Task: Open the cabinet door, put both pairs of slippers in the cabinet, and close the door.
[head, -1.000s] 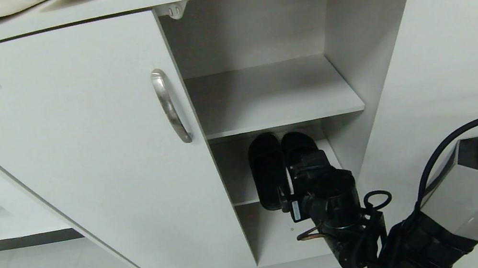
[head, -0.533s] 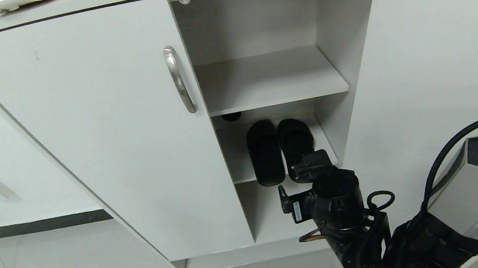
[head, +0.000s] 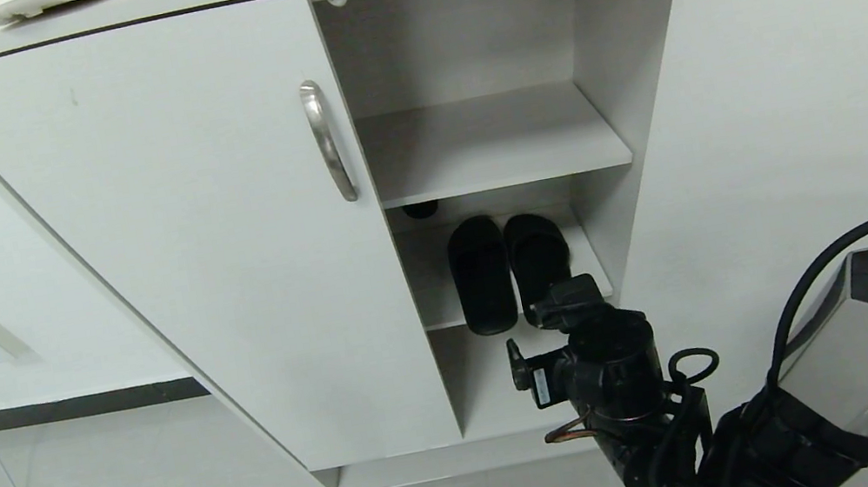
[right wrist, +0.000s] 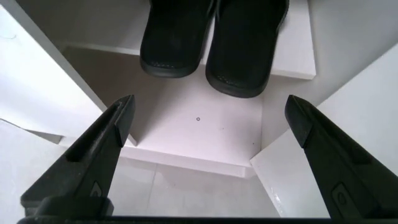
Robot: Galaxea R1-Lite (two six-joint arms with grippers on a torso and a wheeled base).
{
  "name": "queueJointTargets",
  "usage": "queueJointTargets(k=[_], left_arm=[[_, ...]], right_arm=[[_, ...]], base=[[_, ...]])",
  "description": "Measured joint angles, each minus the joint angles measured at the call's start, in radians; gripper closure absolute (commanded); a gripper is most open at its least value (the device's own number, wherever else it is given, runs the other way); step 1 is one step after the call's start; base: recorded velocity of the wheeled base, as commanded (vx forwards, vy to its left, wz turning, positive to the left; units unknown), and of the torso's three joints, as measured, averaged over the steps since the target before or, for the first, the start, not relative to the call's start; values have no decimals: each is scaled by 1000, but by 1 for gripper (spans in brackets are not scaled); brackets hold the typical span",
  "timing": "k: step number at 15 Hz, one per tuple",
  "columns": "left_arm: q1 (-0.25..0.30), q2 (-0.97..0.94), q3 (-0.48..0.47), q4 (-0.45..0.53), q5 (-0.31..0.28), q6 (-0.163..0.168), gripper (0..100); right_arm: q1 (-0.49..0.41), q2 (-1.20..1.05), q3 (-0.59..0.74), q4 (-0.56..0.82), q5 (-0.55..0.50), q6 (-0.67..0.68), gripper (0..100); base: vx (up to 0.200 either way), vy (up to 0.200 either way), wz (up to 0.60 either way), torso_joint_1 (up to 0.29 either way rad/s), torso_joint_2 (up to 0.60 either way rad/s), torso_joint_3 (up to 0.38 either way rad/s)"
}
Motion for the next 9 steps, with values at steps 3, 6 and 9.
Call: queueJointTargets(k=[3,6,9], left_arm=[[-1,0,0,0,-1,1,100],[-1,0,0,2,-1,1,100],[-1,0,0,1,0,5,100]], right_arm=[[7,-6,6,0,0,0,0],[11,-14,9,-2,0,0,0],[11,-19,15,-2,1,0,0]], base=[[0,0,0,3,2,91],[0,0,0,-1,2,194],[0,0,0,2,2,204]])
